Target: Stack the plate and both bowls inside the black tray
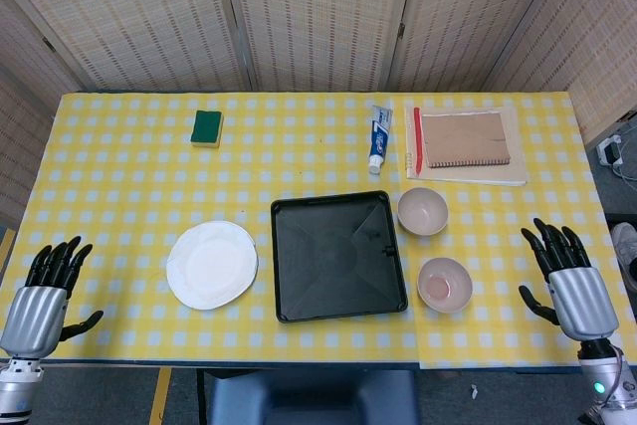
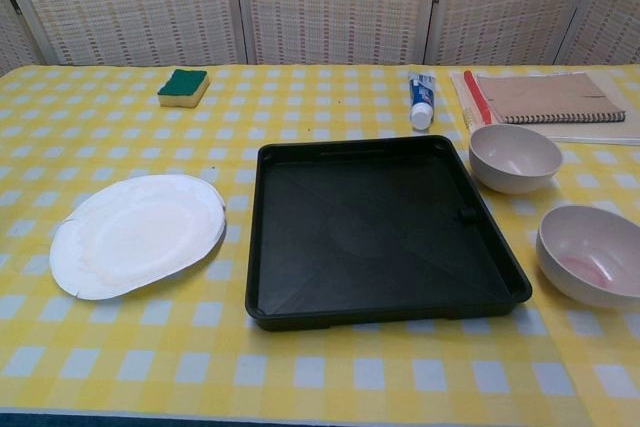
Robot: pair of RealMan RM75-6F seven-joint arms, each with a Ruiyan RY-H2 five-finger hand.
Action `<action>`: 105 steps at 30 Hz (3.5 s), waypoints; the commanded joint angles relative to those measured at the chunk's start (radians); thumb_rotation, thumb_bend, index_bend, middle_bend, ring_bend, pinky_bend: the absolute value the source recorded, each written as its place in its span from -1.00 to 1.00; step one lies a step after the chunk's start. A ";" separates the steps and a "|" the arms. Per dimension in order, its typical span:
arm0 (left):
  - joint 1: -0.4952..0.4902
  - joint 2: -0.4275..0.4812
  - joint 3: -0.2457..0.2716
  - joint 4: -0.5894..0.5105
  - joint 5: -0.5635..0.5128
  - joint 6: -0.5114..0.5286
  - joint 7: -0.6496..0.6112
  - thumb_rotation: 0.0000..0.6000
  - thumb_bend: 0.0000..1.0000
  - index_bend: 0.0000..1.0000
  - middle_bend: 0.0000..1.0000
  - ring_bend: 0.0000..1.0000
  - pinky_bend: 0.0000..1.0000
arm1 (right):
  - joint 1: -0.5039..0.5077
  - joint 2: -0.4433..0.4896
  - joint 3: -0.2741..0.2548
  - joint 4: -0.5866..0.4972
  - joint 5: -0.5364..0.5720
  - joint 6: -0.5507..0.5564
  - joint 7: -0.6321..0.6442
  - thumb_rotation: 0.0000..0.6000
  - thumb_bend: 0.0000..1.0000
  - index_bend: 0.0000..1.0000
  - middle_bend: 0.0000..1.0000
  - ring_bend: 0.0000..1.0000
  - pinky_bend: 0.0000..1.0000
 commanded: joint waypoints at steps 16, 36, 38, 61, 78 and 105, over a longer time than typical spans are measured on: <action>-0.039 -0.070 0.087 0.050 0.222 0.017 -0.043 1.00 -0.66 -0.83 0.03 -0.25 0.18 | -0.033 0.029 -0.023 -0.021 -0.016 0.035 0.001 1.00 -0.31 -1.00 -1.00 -1.00 -1.00; -0.113 -0.339 0.090 0.254 0.242 -0.087 0.030 1.00 -0.61 -0.02 1.00 1.00 1.00 | -0.034 0.054 -0.025 -0.050 0.022 -0.011 -0.006 1.00 -0.31 -1.00 -1.00 -1.00 -1.00; -0.120 -0.351 0.085 0.256 0.232 -0.098 0.041 1.00 -0.61 -0.04 1.00 1.00 1.00 | -0.032 0.053 -0.024 -0.052 0.027 -0.017 -0.010 1.00 -0.31 -1.00 -1.00 -1.00 -1.00; -0.151 -0.527 0.039 0.325 0.103 -0.158 0.112 1.00 -0.34 -0.08 1.00 1.00 1.00 | -0.027 0.057 -0.021 -0.057 0.032 -0.029 -0.010 1.00 -0.31 -1.00 -1.00 -1.00 -1.00; -0.169 -0.639 0.002 0.450 0.025 -0.173 0.135 1.00 -0.34 -0.07 1.00 1.00 1.00 | -0.032 0.069 -0.020 -0.058 0.026 -0.017 0.011 1.00 -0.31 -1.00 -1.00 -1.00 -1.00; -0.171 -0.683 -0.024 0.604 0.083 0.073 0.096 1.00 -0.04 0.31 1.00 1.00 1.00 | -0.007 0.082 -0.050 -0.060 -0.017 -0.066 0.035 1.00 -0.31 -1.00 -1.00 -1.00 -1.00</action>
